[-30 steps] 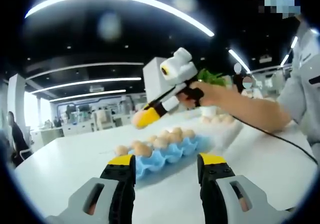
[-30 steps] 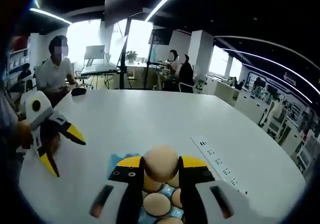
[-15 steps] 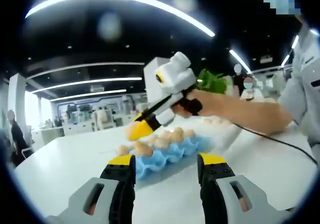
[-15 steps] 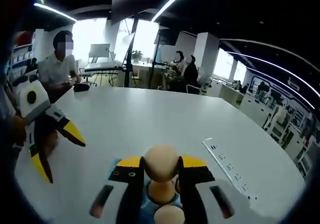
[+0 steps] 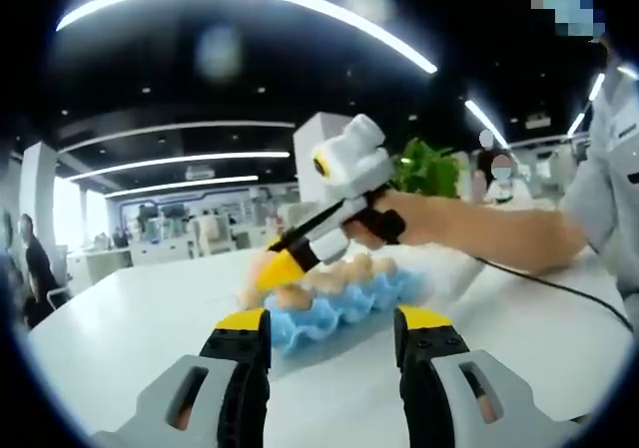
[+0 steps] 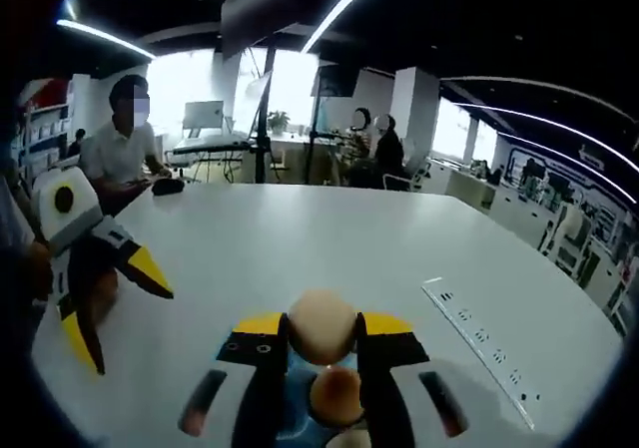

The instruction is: Pick up the eggs on the table and place them into the egg tray on the table

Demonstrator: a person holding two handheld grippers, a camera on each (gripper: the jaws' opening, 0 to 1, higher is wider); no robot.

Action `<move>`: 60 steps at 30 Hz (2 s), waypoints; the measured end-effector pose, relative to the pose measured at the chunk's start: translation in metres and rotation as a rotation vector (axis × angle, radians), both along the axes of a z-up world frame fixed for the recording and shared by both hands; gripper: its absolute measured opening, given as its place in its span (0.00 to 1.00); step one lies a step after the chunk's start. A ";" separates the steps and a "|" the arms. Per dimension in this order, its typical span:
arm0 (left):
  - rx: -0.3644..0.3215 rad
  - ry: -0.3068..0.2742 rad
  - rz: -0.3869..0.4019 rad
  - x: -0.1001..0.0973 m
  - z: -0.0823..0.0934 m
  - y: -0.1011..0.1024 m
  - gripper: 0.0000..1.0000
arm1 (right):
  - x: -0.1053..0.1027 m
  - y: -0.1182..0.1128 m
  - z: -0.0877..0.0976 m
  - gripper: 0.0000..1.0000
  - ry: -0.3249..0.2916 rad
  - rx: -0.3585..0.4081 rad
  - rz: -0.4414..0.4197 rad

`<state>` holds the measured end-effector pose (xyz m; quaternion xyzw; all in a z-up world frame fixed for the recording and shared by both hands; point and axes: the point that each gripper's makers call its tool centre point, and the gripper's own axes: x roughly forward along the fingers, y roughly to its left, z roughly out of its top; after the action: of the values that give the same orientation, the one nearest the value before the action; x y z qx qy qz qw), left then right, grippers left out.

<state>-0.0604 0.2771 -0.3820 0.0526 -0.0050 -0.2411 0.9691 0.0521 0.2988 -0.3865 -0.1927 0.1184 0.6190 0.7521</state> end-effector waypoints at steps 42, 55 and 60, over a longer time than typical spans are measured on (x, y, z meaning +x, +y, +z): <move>-0.010 0.003 0.003 -0.001 0.001 0.002 0.50 | 0.000 0.001 -0.031 0.29 -0.096 -0.144 0.051; -0.022 0.016 0.000 0.000 -0.001 0.001 0.50 | 0.044 -0.064 0.081 0.30 -0.088 0.164 -0.121; -0.026 0.020 -0.006 0.000 -0.002 -0.001 0.50 | 0.049 -0.094 0.116 0.30 -0.152 0.220 -0.180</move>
<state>-0.0608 0.2765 -0.3837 0.0376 0.0012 -0.2444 0.9689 0.1009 0.2051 -0.2710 -0.1441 0.0092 0.5418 0.8280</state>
